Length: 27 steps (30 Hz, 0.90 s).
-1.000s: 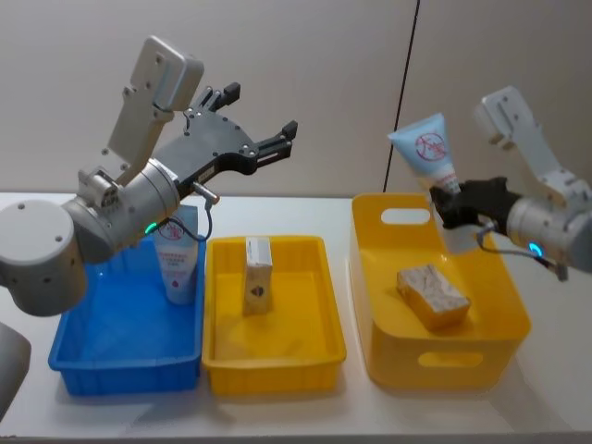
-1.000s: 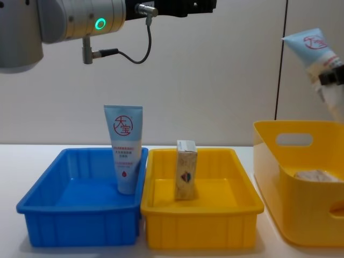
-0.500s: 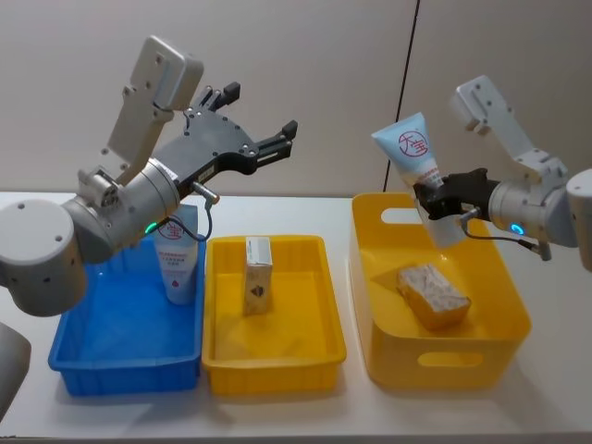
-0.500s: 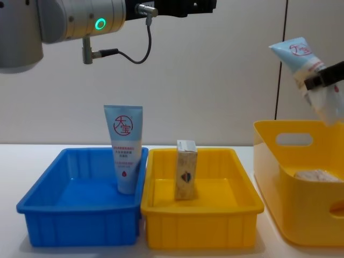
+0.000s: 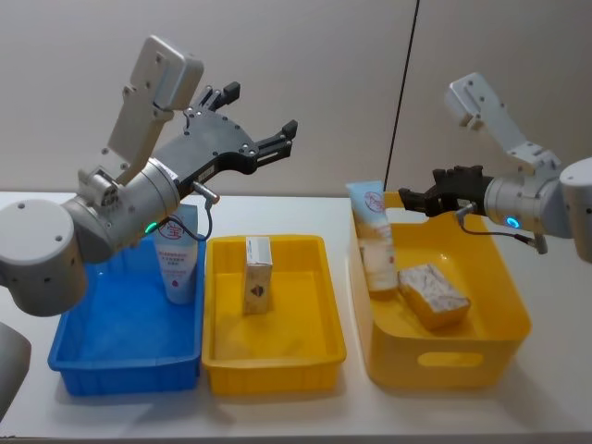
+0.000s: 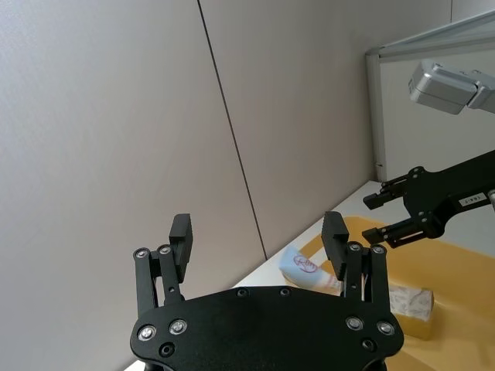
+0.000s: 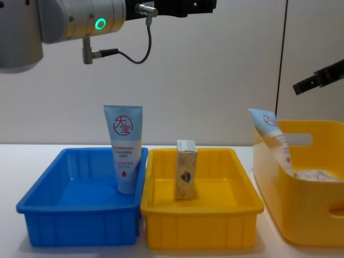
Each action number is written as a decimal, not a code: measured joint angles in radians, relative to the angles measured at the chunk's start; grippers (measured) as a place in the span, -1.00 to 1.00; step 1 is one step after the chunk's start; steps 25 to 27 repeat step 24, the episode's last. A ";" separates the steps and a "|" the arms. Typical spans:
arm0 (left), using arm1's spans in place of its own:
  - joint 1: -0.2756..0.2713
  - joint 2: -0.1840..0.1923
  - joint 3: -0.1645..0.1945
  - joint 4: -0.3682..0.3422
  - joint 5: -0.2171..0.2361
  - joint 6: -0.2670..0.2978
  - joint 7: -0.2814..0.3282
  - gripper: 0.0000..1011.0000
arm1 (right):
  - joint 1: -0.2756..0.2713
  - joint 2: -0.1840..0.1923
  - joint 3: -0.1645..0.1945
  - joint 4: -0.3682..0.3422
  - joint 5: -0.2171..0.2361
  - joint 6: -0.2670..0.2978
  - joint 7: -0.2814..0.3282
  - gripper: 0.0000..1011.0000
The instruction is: Bimanual collaborative sorting of washing and personal care products
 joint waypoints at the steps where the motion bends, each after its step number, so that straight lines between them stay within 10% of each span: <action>1: 0.000 0.000 0.000 0.000 0.000 0.000 0.000 0.98 | 0.002 -0.001 -0.001 0.003 -0.001 0.000 0.001 0.42; 11: 0.000 0.000 0.000 0.000 0.000 0.000 0.000 0.98 | 0.012 -0.003 -0.006 0.014 -0.003 0.002 0.005 0.97; 27: 0.000 0.000 0.000 0.000 0.000 0.000 0.000 0.98 | 0.016 -0.004 -0.008 0.020 -0.004 0.003 0.007 0.98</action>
